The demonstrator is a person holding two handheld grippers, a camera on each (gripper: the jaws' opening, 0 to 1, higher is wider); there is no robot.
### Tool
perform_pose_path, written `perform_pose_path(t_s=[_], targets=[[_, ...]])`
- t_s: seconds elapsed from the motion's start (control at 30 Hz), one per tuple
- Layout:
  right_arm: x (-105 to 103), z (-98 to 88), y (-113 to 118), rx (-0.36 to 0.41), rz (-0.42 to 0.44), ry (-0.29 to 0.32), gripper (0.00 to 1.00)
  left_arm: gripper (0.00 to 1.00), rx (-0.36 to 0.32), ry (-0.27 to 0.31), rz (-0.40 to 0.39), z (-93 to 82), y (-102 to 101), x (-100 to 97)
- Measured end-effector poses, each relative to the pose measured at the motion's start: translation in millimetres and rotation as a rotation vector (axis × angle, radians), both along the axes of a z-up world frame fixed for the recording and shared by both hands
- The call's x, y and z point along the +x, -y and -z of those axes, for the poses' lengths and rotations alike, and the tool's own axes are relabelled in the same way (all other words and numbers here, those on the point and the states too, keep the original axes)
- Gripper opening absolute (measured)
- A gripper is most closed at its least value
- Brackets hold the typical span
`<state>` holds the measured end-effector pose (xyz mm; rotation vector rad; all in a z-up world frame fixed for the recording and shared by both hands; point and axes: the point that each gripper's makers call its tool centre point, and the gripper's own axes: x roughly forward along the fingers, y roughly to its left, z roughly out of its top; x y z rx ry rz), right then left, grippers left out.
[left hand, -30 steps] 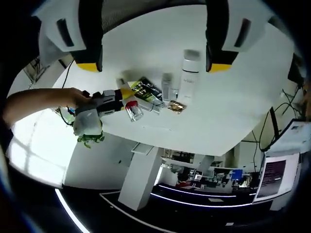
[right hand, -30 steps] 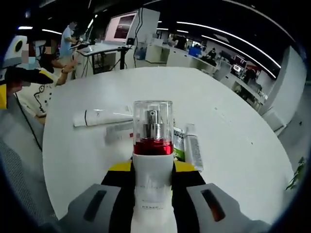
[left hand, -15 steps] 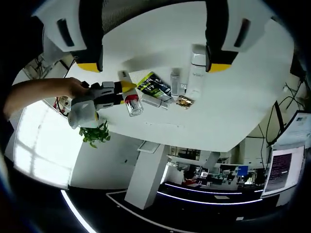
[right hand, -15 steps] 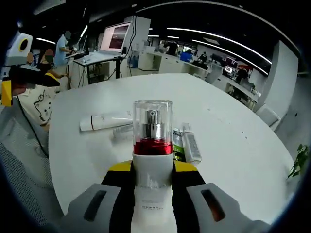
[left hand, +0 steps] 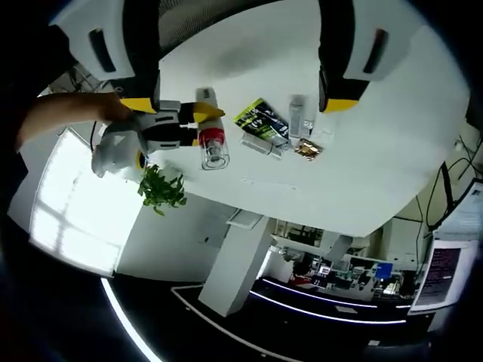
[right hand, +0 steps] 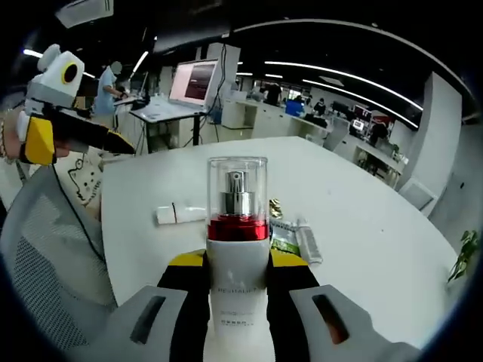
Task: Arrange the skincare products in the storage area until every visible bottle or jar stands upright without overlapping.
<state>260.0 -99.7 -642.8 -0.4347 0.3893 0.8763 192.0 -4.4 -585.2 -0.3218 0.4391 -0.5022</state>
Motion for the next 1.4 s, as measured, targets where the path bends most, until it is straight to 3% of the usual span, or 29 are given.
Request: perform_pose_path(t_s=[0.33, 0.6, 0.8, 1.07, 1.17, 1.23, 1.4], targets=[[-18, -28.4, -6, 0.068, 0.007, 0.043, 0.27, 0.79, -0.031, 0.007, 0.058, -8.2, 20, 7.0], [-36, -39.5, -13, 0.091, 0.01, 0.067, 0.27, 0.76, -0.079, 0.021, 0.105, -19.6, 54, 10.1], [-49, -51.6, -19, 0.097, -0.004, 0.095, 0.27, 0.64, -0.075, 0.051, 0.125, -24.2, 78, 12.5], [-55, -62.6, -12, 0.112, 0.009, 0.111, 0.27, 0.53, -0.075, 0.054, 0.148, -24.6, 87, 13.3], [-56, -64.9, -9, 0.117, 0.016, 0.115, 0.27, 0.41, -0.062, 0.057, 0.205, -25.6, 98, 8.3], [-57, -66.8, -7, 0.124, 0.022, 0.117, 0.27, 0.35, -0.059, 0.073, 0.202, -29.1, 100, 9.9], [-56, -70.6, -2, 0.132, 0.035, 0.123, 0.27, 0.35, -0.066, 0.075, 0.211, -33.0, 107, 10.4]])
